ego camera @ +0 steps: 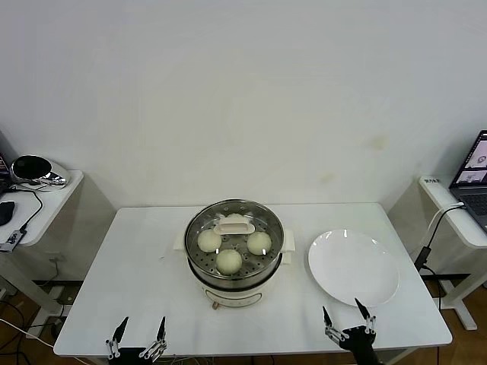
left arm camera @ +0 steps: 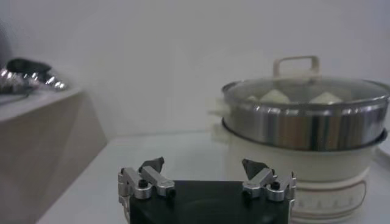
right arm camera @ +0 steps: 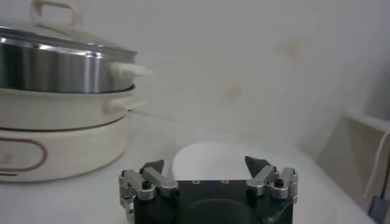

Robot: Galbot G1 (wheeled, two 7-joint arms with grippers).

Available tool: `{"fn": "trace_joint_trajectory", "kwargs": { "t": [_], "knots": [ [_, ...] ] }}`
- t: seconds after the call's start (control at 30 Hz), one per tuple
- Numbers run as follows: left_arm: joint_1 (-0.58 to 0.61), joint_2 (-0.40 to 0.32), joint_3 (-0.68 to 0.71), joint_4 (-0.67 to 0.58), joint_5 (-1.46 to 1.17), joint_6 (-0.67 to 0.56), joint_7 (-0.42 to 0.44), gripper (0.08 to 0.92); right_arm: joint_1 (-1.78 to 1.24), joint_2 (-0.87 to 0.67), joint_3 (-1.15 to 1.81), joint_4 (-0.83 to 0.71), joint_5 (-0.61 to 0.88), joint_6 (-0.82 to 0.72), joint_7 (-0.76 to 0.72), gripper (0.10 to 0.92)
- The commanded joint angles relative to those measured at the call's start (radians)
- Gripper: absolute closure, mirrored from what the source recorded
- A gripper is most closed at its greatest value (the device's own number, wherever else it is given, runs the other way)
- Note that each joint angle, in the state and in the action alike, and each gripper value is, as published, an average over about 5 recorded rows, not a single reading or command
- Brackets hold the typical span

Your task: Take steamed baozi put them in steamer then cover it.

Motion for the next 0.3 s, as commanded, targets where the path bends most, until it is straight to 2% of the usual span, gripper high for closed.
{"fn": "trace_joint_trajectory", "kwargs": {
  "t": [0.03,0.3],
  "knots": [
    [0.043,-0.006,-0.030,0.037,-0.065,-0.046,-0.002,0.177,-0.026,-0.002,-0.024,0.014,0.036,-0.015,-0.021,0.203],
    [0.034,0.011,-0.036,0.055,-0.064,-0.044,0.011,0.177,-0.030,0.003,-0.037,0.017,0.034,-0.019,-0.017,0.203]
  ]
}}
